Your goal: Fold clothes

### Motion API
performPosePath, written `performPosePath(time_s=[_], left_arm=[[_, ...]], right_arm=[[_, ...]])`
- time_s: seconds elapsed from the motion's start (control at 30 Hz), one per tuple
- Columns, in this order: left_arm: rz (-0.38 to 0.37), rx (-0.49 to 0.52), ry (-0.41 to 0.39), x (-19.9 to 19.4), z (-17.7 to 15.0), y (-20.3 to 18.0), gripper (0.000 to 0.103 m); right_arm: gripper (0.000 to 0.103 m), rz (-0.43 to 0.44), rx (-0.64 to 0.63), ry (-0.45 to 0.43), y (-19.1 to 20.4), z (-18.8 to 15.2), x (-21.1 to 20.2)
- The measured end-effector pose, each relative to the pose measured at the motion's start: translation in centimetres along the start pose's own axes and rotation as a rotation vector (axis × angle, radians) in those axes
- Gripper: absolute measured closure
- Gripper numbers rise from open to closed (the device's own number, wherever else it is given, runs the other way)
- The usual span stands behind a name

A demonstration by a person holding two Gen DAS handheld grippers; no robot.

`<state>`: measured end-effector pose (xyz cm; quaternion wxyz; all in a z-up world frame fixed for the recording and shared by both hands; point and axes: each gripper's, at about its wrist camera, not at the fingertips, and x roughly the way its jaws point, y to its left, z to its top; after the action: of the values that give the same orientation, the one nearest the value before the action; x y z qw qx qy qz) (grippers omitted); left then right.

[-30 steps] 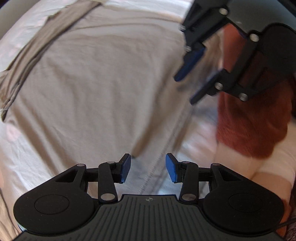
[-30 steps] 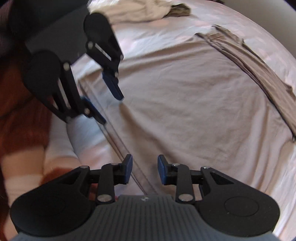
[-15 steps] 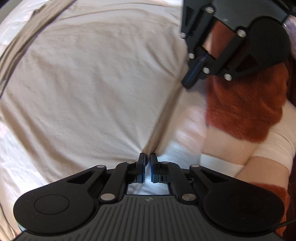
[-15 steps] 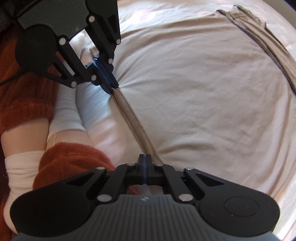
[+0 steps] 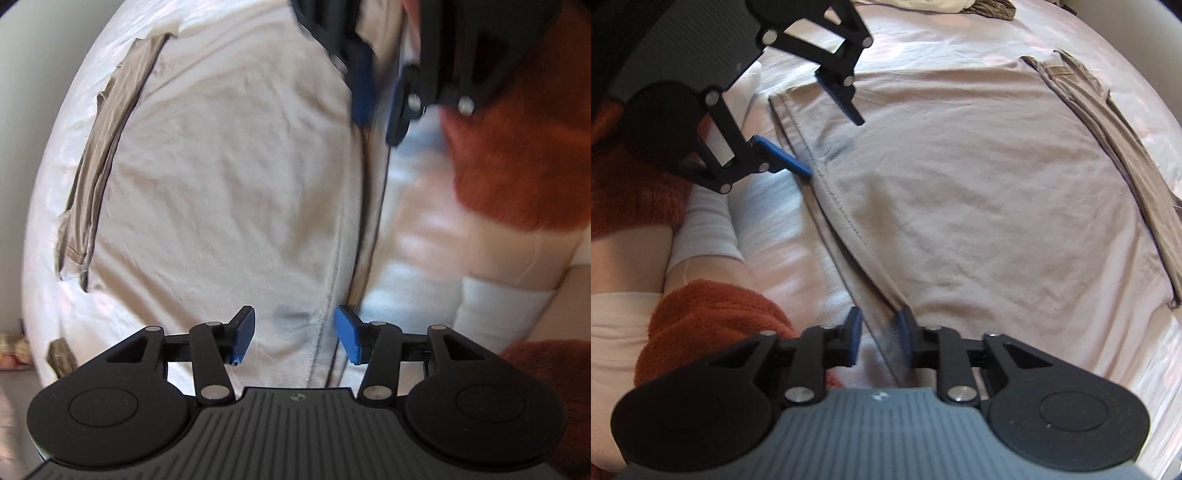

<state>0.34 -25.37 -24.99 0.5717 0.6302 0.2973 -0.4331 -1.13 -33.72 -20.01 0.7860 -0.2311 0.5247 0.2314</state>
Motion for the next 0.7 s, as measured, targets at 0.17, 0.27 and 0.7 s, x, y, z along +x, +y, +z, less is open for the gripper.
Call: performPosePath(time_s=[0.17,0.27,0.7], left_arm=[[-0.067,-0.028,0.024,0.6,0.2,1.1,0.057],[-0.13,-0.081,0.025,0.7,-0.1,1.8,0.079],[-0.357,-0.418,-0.104,-0.5,-3.0,6.6,0.102]], right_arm=[[0.064,-0.021,-0.003,0.034,0.0,0.7,0.9],[0.061,-0.017,0.009,0.048,-0.4,0.8,1.2],[0.057,-0.027,-0.006,0.03,0.2,1.1,1.0]])
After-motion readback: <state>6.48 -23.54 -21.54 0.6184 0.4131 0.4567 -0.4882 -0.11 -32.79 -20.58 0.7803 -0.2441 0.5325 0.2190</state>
